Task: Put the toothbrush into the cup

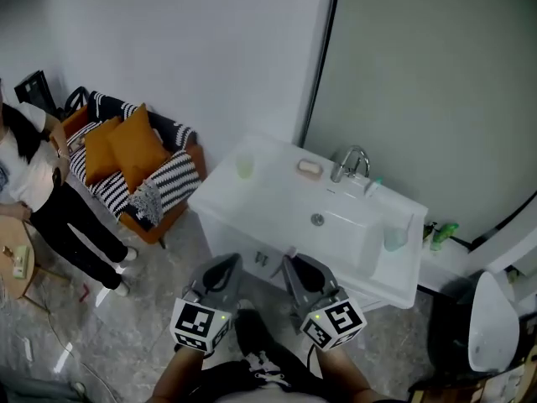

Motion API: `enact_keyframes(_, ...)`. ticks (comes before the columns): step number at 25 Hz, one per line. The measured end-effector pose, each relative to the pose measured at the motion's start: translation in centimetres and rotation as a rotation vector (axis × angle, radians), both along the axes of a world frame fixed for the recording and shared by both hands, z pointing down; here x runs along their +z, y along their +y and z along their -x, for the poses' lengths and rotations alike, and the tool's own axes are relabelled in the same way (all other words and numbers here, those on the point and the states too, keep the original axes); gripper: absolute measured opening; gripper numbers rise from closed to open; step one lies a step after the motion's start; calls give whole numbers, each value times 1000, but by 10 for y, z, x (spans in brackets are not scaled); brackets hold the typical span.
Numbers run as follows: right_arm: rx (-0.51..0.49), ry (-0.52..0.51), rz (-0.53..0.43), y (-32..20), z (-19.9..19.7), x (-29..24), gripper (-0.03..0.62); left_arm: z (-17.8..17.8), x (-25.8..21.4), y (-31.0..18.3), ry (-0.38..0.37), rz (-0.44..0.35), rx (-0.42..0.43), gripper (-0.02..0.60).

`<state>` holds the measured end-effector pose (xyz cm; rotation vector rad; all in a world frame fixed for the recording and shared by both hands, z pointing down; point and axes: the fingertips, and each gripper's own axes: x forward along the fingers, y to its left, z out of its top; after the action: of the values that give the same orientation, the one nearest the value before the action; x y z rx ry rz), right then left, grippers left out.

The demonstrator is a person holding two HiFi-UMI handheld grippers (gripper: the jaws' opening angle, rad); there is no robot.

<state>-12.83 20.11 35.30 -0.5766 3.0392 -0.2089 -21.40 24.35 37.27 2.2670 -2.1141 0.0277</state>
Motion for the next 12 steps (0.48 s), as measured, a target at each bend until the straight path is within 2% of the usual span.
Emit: enact_keyframes(12, -66, -4, -26, -111, 106, -13, 21, 98, -11, -108, 2, -16, -34, 0)
